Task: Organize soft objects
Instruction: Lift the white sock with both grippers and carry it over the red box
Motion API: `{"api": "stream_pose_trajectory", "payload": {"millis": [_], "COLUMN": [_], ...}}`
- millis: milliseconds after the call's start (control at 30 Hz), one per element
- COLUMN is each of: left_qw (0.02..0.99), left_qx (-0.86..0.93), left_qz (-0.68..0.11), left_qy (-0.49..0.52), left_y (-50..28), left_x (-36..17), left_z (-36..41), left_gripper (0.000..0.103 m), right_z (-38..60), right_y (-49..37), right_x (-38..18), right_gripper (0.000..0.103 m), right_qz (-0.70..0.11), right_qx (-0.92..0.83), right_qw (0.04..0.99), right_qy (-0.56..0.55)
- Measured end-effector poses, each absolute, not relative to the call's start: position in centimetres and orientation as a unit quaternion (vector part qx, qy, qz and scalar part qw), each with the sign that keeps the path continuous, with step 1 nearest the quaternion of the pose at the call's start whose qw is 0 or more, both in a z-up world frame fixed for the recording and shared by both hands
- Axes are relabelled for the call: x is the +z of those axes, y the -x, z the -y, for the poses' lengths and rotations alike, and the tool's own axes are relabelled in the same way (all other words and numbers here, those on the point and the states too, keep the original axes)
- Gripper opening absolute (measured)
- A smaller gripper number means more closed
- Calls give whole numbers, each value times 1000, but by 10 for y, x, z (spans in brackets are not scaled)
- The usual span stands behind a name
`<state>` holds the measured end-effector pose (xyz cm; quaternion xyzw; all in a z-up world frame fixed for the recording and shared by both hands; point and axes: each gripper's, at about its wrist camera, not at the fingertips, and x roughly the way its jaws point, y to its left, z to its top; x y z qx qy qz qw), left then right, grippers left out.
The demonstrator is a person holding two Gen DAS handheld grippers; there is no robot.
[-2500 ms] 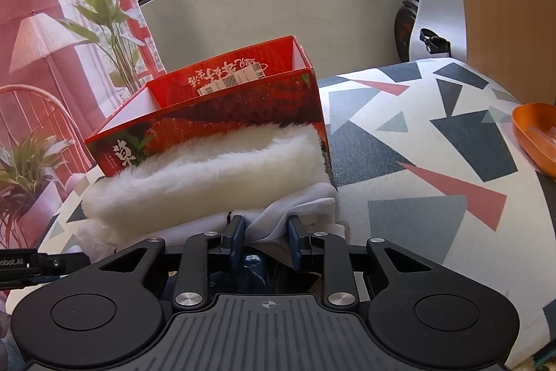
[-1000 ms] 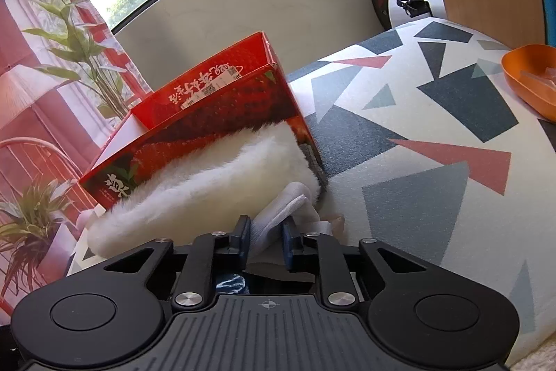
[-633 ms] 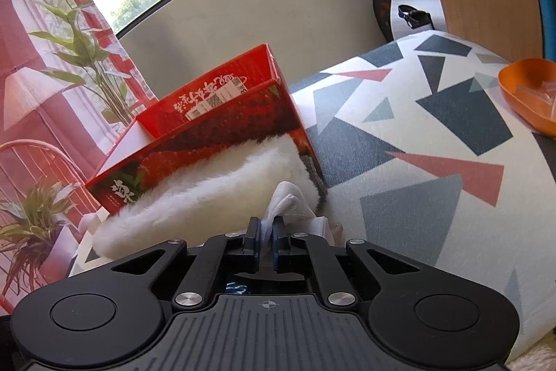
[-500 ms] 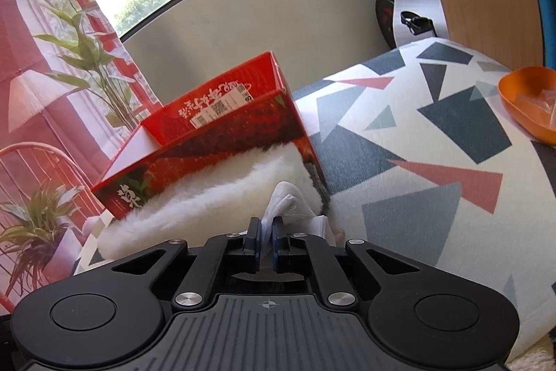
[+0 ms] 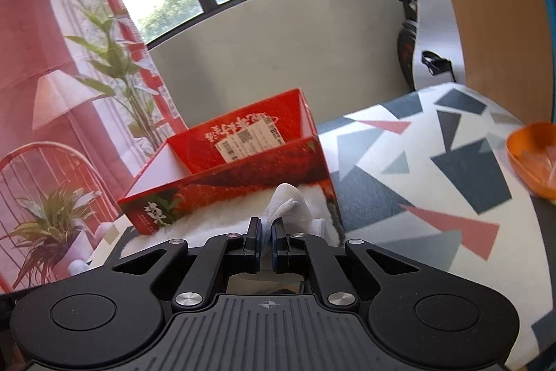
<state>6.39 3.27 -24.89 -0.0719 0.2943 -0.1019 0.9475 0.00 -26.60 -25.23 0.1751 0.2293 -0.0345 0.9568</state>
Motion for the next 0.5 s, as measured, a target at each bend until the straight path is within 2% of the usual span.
{"api": "stream_pose_trajectory", "payload": {"millis": [267, 500], "left_qw": [955, 951], "left_qx": [-123, -134], "left_qz": [-261, -269], "left_qy": [75, 70], "left_y": [-71, -90], "left_x": [-220, -211], "left_z": [-39, -41], "left_gripper": [9, 9], "right_z": [258, 257], "right_y": [-13, -31], "right_x": [-225, -212], "right_gripper": [5, 5], "right_qz": [-217, -224], "right_qx": [-8, 7], "right_qw": [970, 971], "right_qy": [-114, -85]}}
